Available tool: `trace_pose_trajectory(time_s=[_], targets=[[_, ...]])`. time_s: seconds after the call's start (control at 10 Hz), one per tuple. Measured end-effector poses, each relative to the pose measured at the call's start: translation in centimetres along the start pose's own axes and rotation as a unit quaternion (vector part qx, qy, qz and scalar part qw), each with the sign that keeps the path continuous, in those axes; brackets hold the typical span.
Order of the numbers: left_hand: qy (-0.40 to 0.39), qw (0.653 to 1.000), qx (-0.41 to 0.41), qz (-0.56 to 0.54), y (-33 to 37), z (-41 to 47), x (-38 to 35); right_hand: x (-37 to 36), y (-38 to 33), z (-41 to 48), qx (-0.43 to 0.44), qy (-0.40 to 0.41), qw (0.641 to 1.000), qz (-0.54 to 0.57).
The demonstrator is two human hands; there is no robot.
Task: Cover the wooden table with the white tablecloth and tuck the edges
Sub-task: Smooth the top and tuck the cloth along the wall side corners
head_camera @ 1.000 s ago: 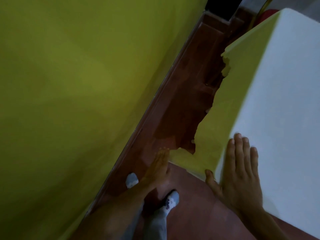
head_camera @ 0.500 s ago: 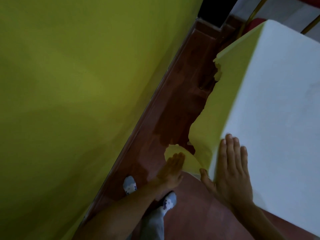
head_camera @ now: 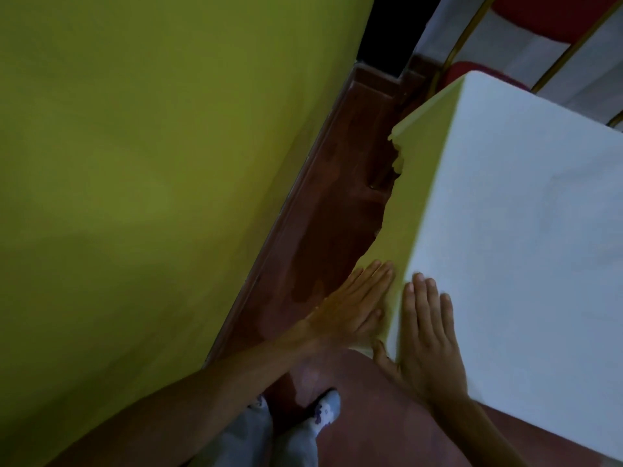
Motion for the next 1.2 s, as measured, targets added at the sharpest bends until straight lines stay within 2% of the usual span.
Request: trace_pose_trajectory(time_s=[0.1, 0.2, 0.3, 0.4, 0.5, 0.6, 0.8, 1.2], targets=[[-0.043, 0.999, -0.006, 0.011, -0.3, 0.7, -0.3, 0.0, 0.1, 0.0, 0.002, -0.001, 1.000, -0.007], [-0.175, 0.983, 0.025, 0.053, -2.9, 1.1, -3.2, 0.1, 0.1, 0.0, 0.002, 0.001, 1.000, -0.012], [-0.154, 0.983, 0.103, 0.008, -4.4, 0.5, -2.0, -0.1, 0.0, -0.1, 0.003, -0.004, 1.000, -0.011], [-0.002, 0.996, 0.025, -0.082, -0.9, 0.7, 2.9, -0.2, 0.1, -0.1, -0.003, -0.017, 1.000, 0.001], [0.046, 0.989, -0.028, -0.141, 2.4, 0.8, 6.6, 0.3, 0.0, 0.0, -0.006, -0.022, 0.999, 0.037], [0.018, 0.991, -0.041, -0.125, 3.2, 1.7, 6.7, 1.0, 0.8, -0.2, -0.031, -0.004, 0.993, 0.117], [0.008, 0.995, -0.015, -0.101, 3.1, 5.3, 6.8, -0.1, 6.3, 1.3, -0.126, -0.009, 0.986, 0.113], [-0.013, 0.999, 0.044, 0.015, 0.7, 22.7, 9.1, -0.9, 17.6, 16.3, -0.165, -0.004, 0.980, 0.110]])
Point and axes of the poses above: each hand's wrist, its own z-axis towards the middle knuckle, its own x-axis out of the back of the hand, y = z × x, the point moved 6 cm from there along z, towards the middle knuckle, and after that the axes turned 3 degrees about y, right-handed, at the moved point
